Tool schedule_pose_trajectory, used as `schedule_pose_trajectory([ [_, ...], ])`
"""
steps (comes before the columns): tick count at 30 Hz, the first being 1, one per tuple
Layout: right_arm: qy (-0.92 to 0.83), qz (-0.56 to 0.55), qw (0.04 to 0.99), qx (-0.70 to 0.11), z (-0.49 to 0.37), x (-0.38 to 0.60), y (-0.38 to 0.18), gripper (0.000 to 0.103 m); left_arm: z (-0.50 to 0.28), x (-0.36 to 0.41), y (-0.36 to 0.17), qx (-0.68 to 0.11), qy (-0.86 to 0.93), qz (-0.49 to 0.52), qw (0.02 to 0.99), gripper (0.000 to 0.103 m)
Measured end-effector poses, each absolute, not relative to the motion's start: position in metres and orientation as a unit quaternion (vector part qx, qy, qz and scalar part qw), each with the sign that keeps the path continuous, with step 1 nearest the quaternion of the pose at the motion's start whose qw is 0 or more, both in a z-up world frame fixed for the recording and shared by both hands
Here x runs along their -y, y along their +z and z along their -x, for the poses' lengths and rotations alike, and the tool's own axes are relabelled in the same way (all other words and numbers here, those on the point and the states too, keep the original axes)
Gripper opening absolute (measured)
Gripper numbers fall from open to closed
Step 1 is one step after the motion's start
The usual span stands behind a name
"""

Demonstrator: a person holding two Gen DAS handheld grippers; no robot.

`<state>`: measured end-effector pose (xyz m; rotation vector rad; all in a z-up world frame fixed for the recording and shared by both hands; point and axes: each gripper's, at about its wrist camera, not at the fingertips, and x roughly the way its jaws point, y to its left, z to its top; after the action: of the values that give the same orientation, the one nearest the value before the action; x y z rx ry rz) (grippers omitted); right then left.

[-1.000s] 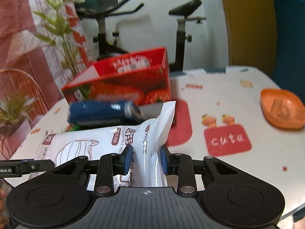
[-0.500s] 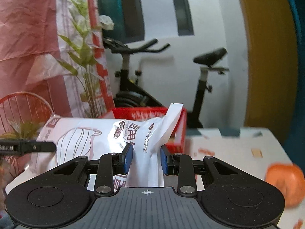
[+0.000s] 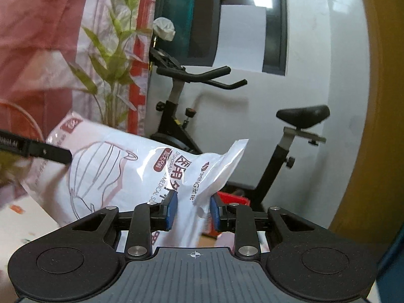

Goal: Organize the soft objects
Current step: 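Lift the white mask packet with the right tool and drop it into the red box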

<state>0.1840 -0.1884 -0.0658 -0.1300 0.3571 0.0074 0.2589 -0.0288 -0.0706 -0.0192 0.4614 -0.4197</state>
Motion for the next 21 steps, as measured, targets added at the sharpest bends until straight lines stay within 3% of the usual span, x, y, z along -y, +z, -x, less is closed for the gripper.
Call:
schedule_pose_trajectory([
  [9,-0.006,0.059,0.973,-0.225,-0.242,0.214,-0.104,0.009,-0.318,0.044,-0.101,-0.282,-0.193,-0.013,0.940,0.063],
  [15,-0.006,0.043,0.964,-0.262,-0.255,0.223,-0.124,0.006,-0.338,0.039,-0.123,-0.324,-0.197,-0.020,0.925,0.063],
  [21,-0.012,0.034,0.957,-0.289,-0.257,0.228,-0.133,0.004,-0.345,0.033,-0.127,-0.330,-0.194,-0.016,0.924,0.070],
])
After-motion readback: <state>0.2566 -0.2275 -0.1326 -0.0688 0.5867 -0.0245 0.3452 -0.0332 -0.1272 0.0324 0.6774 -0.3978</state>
